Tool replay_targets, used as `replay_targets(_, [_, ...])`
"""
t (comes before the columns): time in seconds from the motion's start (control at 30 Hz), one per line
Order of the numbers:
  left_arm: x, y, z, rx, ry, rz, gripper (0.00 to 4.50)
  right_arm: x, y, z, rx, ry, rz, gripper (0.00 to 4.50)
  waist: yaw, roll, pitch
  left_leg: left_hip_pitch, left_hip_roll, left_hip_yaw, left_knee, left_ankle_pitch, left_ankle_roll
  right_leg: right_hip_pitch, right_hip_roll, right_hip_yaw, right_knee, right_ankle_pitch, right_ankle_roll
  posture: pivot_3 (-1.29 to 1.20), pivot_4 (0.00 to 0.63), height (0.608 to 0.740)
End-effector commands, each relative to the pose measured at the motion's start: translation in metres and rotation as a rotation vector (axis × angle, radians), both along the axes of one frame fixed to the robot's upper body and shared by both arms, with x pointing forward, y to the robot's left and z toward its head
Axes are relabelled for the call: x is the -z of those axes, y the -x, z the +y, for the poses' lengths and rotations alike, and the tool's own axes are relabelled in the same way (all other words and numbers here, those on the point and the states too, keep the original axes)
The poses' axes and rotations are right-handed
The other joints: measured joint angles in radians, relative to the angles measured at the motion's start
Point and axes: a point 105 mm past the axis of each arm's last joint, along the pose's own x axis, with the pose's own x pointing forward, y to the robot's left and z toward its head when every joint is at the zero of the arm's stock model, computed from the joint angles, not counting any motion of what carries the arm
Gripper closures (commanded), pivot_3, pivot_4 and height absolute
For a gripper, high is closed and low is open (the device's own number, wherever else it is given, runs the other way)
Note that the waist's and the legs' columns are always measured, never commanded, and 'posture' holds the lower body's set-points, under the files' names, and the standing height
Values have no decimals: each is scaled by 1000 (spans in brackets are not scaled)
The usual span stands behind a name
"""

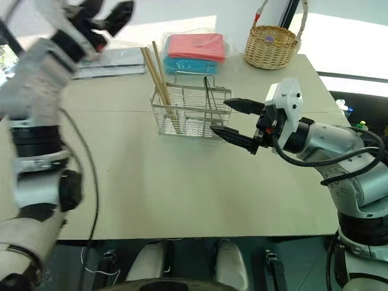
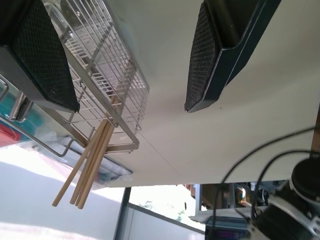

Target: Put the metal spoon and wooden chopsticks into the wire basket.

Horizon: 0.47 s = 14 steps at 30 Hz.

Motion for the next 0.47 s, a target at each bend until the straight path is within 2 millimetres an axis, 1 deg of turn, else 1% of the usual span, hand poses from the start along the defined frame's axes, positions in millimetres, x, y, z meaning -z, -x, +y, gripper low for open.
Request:
replay_targets(0.03, [2, 48, 5, 160, -265, 0, 73, -11, -5, -11, 13, 11, -53, 1007, -3, 2, 0, 1, 0, 0, -1, 0, 0, 0, 0, 0, 0, 0, 0, 0, 150, 703])
replay_targets(0.1, [18, 69, 12, 221, -400, 55, 73, -12, -6, -14, 14, 16, -50, 1007, 4, 3, 0, 1, 0, 0, -2, 0, 0, 0, 0, 0, -1, 0, 0, 0, 150, 703])
replay_targets(0.13, [26, 77, 15, 235, -439, 90, 73, -11, -7, -16, 12, 22, -47, 1007, 9, 3, 0, 1, 0, 0, -2, 0, 0, 0, -1, 0, -2, 0, 0, 0, 150, 703])
replay_targets(0.23, [41, 89, 21, 250, -485, 150, 73, -10, -8, -20, 12, 37, -40, 1007, 19, 3, 1, 0, 0, -1, -2, 0, -1, 0, -1, 0, -3, -2, -4, 0, 150, 703])
replay_targets(0.33, [53, 95, 26, 242, -477, 186, 73, -9, -8, -23, 14, 49, -31, 1007, 14, 4, 1, 0, 0, 0, -1, 0, -1, 1, -1, 0, -3, -2, -4, 0, 150, 703])
replay_targets(0.47, [58, 94, 23, 236, -454, 185, 73, -6, -6, -22, 6, 61, -20, 1007, 11, 4, 1, 0, 0, 0, -1, 0, -1, 0, -1, 0, -2, -2, -4, 0, 150, 703])
